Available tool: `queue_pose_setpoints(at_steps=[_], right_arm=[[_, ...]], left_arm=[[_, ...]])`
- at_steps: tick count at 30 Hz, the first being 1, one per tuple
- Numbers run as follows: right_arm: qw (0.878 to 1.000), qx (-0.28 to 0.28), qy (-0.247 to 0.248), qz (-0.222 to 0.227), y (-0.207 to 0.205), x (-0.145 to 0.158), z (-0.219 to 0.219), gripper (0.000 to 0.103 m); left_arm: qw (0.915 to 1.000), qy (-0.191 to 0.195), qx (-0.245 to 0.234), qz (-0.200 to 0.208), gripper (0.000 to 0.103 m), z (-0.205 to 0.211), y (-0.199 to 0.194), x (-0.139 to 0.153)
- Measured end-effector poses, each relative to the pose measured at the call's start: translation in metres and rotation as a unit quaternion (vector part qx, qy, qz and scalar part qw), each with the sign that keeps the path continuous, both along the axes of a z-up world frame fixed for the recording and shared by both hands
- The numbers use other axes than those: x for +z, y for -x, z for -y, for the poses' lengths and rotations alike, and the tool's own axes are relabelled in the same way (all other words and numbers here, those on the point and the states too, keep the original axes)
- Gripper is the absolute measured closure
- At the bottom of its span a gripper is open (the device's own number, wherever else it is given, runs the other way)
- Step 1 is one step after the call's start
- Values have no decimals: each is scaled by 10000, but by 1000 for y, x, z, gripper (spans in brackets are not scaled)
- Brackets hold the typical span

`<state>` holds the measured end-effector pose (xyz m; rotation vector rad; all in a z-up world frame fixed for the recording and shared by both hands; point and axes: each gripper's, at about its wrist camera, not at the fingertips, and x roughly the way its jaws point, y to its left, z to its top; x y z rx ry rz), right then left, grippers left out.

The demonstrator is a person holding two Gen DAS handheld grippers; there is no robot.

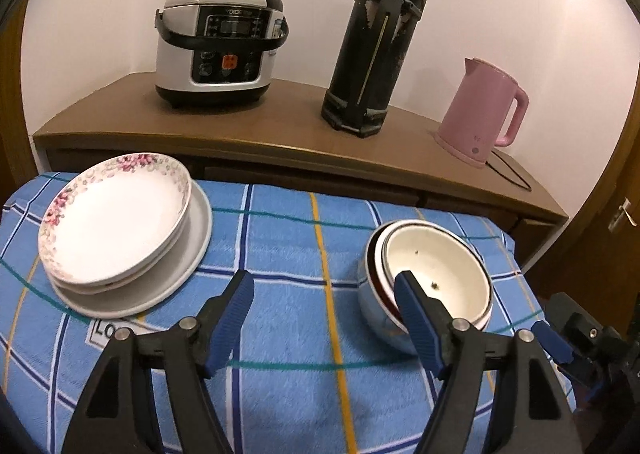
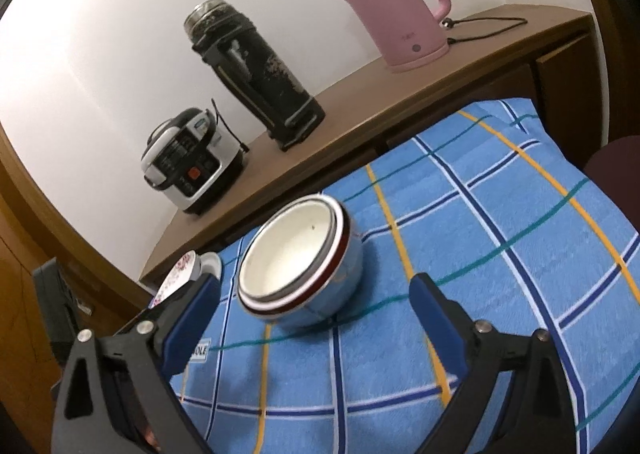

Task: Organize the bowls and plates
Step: 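Move the left tool back to the rim of the nested bowl stack, then grasp the rim of the nested bowl stack with the left tool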

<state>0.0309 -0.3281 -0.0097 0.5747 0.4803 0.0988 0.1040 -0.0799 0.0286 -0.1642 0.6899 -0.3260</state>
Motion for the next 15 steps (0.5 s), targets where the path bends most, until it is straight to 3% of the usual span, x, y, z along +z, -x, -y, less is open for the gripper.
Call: queue_pose_setpoints(at_steps=[5,9,12,15], right_arm=[[10000,-13,-48,5,-19,-1,5,6],[9997,-149,188,-24,-31,-3,4,8],[9998,-111,186,-32,-40,-6,4,15],[9996,-107,255,-93,-49,-10,2,30]], left_arm=[[9999,-117,-121,-19,29,15,-14,-2],[9996,-189,-188,-25,29,26,-23,-2],[9991,-287,-309,-45,29,35,-29,-4],[9984,-428,-372,59,29,42,-33,-5]])
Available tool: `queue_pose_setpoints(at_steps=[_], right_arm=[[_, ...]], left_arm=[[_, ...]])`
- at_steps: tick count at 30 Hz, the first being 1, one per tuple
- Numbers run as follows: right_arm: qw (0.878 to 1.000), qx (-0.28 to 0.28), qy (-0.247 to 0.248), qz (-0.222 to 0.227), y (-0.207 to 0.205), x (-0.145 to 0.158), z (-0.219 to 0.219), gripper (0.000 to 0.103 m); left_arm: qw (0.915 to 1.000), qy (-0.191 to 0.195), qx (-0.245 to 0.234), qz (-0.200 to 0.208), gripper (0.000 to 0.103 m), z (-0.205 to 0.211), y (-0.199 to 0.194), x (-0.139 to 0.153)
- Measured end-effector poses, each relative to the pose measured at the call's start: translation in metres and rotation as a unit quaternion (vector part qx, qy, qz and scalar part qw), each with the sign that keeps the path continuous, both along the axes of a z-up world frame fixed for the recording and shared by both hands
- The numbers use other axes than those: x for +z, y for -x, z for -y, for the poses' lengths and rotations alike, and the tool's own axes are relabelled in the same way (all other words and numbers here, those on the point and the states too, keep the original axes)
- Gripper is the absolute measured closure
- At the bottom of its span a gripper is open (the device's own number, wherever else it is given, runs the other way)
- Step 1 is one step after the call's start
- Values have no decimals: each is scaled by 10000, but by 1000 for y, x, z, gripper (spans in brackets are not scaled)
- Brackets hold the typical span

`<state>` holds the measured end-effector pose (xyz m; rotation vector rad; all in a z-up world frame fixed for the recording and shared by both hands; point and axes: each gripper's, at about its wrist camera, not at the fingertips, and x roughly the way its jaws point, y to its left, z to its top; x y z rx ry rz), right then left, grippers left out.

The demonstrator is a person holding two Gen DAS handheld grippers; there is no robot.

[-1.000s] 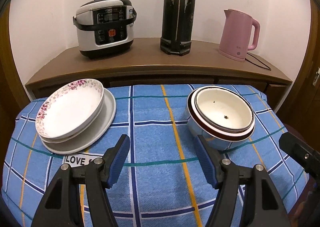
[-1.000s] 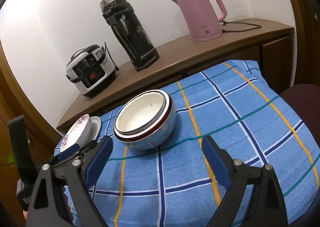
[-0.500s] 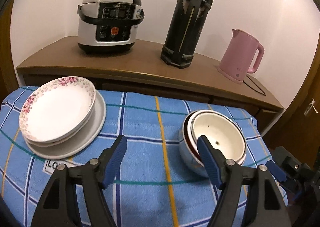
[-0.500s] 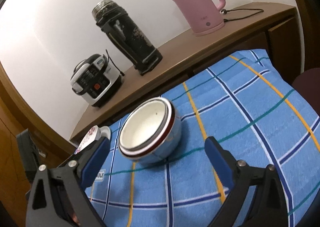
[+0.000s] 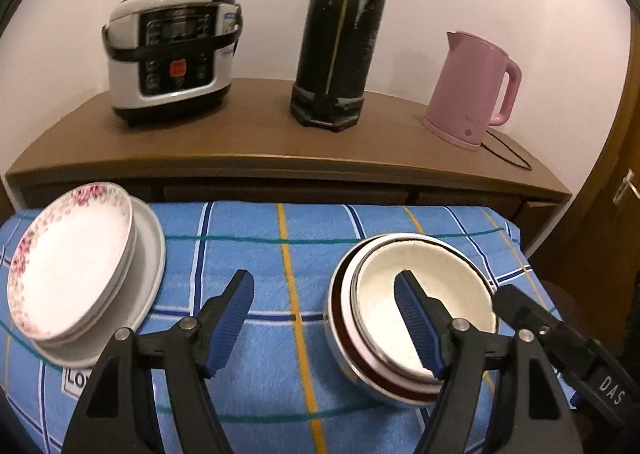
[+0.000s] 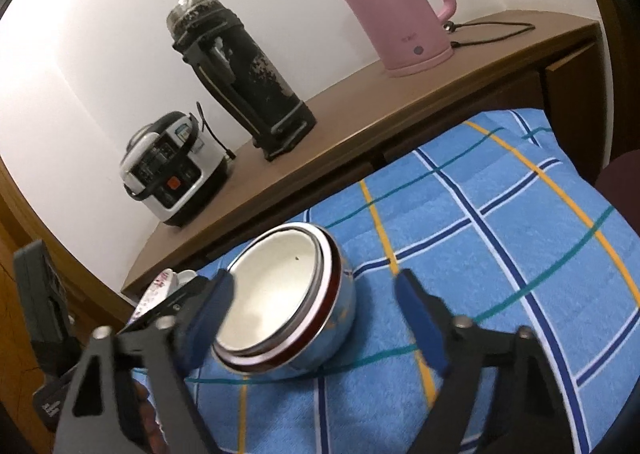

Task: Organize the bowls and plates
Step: 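Grasp the rim of the nested bowl stack with the left tool, then lift the nested bowls and carry them toward the plate stack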

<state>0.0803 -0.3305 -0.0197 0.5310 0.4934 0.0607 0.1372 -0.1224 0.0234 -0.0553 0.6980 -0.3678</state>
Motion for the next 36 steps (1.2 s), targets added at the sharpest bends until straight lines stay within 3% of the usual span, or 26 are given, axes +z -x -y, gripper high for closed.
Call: queue_pose_setpoints(at_steps=[29,36], right_arm=[[9997,41,-214,-87,-18,-14,-1,32],[9995,82,-256,-185,-23,-20,-1,44]], left_arm=[[9991,-206,143,-340,29,11,-22,-24],[9989,-214,146,-397,29,13,-25,-29]])
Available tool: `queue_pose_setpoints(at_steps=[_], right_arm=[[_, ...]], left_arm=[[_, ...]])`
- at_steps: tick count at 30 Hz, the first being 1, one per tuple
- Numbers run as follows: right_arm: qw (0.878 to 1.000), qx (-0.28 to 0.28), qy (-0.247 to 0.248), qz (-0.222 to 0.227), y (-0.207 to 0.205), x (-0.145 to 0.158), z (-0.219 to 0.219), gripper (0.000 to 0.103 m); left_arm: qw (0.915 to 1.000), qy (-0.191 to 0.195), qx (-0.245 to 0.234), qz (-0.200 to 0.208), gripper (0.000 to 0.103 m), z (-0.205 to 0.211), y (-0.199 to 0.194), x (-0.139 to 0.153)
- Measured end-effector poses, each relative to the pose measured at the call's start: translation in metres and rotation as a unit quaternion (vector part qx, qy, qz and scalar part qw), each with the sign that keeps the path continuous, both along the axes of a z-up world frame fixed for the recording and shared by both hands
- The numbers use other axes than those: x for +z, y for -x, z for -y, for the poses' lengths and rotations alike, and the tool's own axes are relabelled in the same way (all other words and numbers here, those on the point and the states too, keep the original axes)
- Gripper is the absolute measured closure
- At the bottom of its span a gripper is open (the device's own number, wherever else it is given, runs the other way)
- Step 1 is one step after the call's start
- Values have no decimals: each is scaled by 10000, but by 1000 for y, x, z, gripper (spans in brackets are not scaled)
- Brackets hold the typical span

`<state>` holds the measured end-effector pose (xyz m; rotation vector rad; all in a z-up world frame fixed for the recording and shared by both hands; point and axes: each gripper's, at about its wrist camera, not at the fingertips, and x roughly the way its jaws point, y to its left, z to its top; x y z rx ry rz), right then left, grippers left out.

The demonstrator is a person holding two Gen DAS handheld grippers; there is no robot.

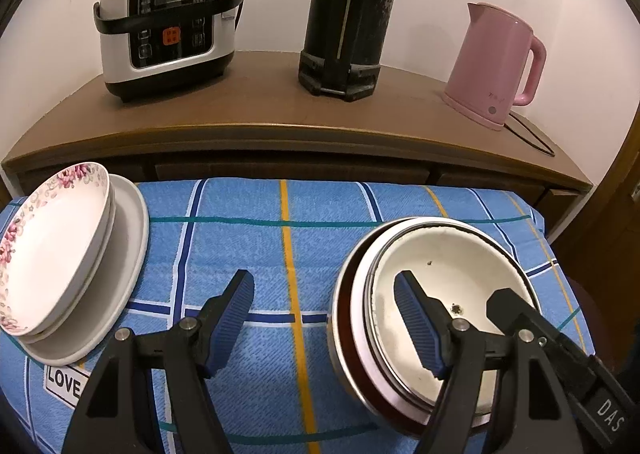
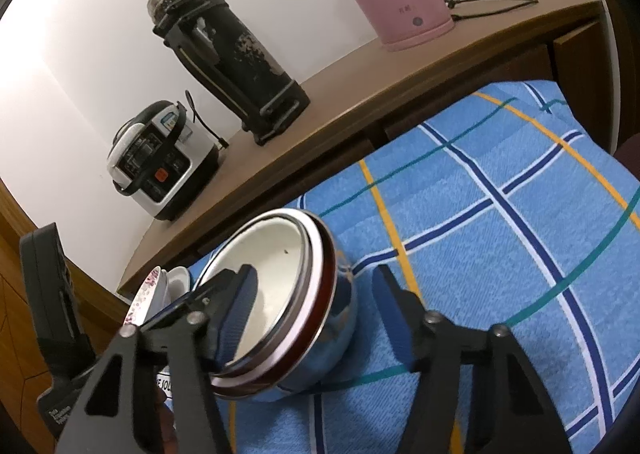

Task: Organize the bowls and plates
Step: 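Lift the nested bowls and carry them toward the plate stack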

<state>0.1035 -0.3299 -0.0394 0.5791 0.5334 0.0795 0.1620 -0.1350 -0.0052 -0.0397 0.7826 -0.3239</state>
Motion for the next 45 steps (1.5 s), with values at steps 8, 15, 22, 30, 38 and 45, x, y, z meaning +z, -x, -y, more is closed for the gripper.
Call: queue_pose_setpoints(at_steps=[8,15,22,30,38,45], right_arm=[[10000,8,-40,-25,-1,-3,0,44],[10000,45,-63,-38,-2,-4,-1,44],[9998,110,-85,-147,-9,-9,-5,45],[9998,152,-77,-71,-10,-10,-5,51],[9999,136,-8,-40,-10,-11,-5,53],[9999,108,35,-25,-9,-12,-6,54]], left_arm=[[10000,-51,-24,-45,43,3,-3,-5],[9999,94,-57,-121,52,4,-4,-7],[9988,372,-146,-288,61,6,-5,-13],[9981,532,-191,-262,71,6,-5,-15],[9976,611,-198,-277,72,5,-5,-15],[9977,573,-157,-330,72,5,-3,-15]])
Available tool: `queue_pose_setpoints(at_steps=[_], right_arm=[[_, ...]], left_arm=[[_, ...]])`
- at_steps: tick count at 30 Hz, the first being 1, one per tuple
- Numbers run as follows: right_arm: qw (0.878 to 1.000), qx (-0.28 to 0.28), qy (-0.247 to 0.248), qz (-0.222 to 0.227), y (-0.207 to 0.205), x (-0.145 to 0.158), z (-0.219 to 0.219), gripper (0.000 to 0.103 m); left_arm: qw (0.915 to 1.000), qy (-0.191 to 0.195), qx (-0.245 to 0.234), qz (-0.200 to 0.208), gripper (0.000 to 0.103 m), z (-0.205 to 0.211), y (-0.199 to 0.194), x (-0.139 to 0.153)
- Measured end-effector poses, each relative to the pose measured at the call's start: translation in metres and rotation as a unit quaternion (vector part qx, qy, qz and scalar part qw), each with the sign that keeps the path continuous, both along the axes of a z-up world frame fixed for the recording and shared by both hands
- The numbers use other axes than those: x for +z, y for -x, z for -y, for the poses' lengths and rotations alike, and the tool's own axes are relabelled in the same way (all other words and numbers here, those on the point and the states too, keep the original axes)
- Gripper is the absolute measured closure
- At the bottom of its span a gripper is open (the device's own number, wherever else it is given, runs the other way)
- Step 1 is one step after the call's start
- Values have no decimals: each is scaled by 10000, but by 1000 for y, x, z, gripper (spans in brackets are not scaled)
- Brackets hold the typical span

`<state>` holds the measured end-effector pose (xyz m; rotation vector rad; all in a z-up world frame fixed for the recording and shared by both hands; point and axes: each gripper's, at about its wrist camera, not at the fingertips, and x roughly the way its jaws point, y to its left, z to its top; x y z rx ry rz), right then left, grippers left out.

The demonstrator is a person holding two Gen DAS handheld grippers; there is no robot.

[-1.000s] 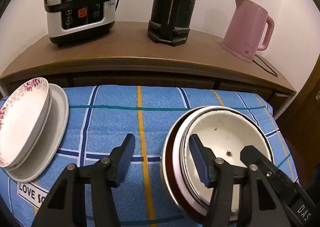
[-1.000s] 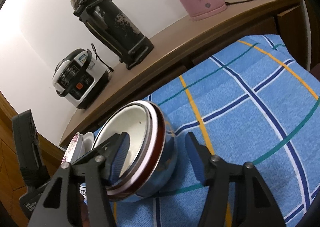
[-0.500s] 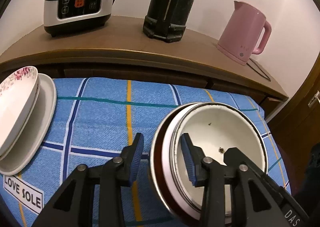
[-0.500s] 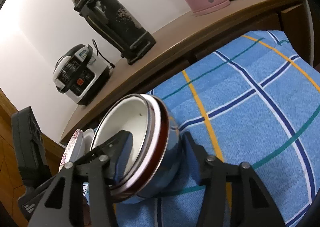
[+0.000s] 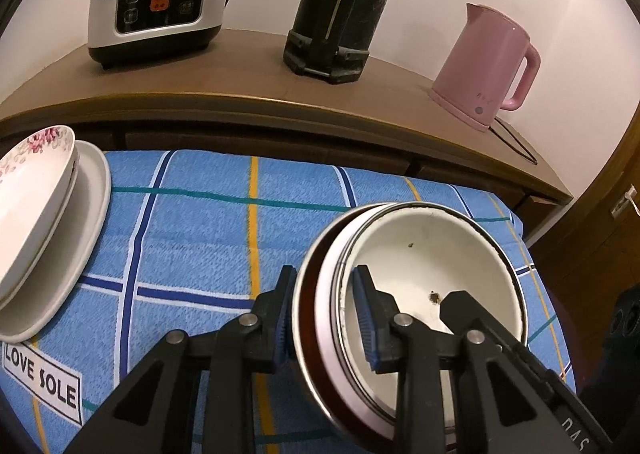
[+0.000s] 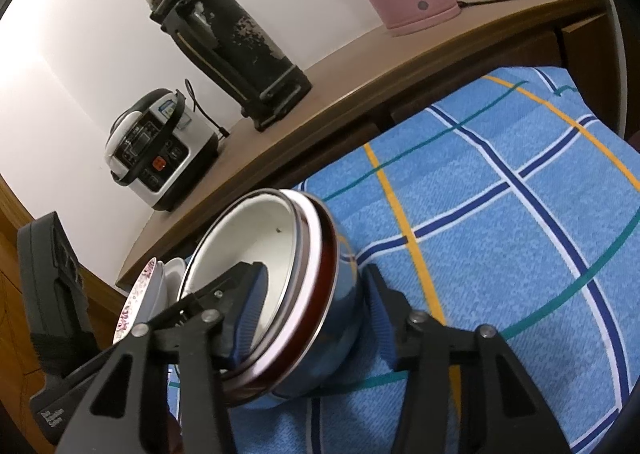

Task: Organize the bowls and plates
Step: 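Lift the nested bowls and carry them toward the plate stack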

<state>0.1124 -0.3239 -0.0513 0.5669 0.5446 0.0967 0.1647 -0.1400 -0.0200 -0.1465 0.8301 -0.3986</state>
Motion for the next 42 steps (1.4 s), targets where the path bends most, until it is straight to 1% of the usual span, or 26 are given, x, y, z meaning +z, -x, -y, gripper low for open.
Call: queue_pose_setpoints(at_steps=[8,17,25,35,42], right_arm=[[9998,-118,0,-134,7,3,-2,58],[9997,-130,26,-209,20,7,-9,60],[9994,-125,118,-292,34,11,-16,61],[9994,-57,174,-281,54,14,-27,61],[9993,11,218,-294,59,15,-37,61]], left_arm=[[10000,-58,29,-66,72,-2,8,2],[9999,-96,51,-25,72,-9,23,10],[10000,-50,33,-47,72,-17,37,13],[10000,-49,53,9,72,-31,57,19],[9999,-35,126,19,72,-42,64,22]])
